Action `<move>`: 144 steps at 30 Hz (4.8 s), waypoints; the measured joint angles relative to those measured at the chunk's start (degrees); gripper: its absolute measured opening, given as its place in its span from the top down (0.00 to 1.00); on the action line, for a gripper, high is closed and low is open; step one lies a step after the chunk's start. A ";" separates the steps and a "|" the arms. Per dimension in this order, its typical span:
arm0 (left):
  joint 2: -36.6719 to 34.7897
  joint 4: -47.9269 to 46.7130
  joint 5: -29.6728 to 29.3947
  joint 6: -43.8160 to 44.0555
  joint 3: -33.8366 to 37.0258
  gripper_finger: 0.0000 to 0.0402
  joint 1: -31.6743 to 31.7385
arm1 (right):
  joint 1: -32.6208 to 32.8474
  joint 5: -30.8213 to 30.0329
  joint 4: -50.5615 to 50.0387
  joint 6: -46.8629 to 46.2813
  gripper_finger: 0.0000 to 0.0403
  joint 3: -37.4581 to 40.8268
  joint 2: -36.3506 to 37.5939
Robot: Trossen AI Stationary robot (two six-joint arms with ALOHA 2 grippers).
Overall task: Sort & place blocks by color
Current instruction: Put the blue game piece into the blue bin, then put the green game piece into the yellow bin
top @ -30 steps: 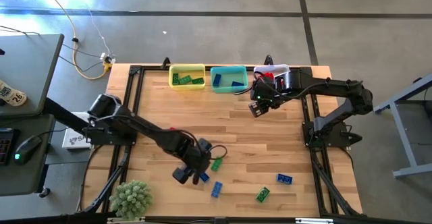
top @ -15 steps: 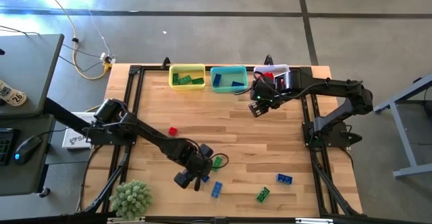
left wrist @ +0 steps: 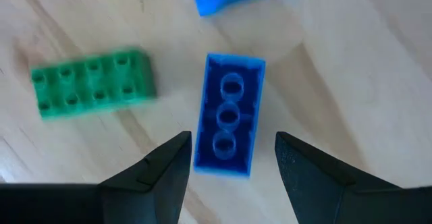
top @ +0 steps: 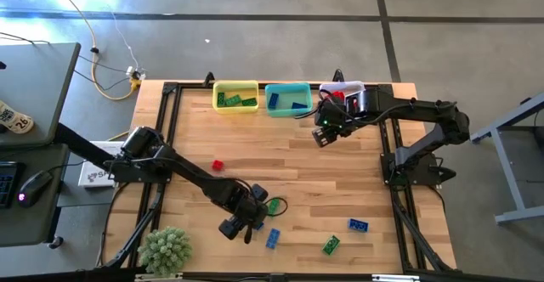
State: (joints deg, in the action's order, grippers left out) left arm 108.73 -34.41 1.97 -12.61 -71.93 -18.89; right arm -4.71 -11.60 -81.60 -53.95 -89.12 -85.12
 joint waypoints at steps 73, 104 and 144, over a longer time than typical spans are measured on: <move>-15.06 21.98 -9.56 -3.13 -0.08 0.73 49.23 | 0.00 1.63 13.88 13.77 0.49 0.00 0.00; 0.82 34.67 -3.23 -2.57 -0.08 0.72 55.36 | -0.02 -2.32 13.84 11.32 0.49 0.00 0.00; -1.05 14.87 -4.99 3.94 -15.53 0.49 51.06 | 6.58 6.07 14.10 21.24 0.49 0.00 0.00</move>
State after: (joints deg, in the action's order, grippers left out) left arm 107.68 -19.54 -3.02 -8.67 -87.45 32.17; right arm 1.87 -5.53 -67.51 -32.72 -89.12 -85.12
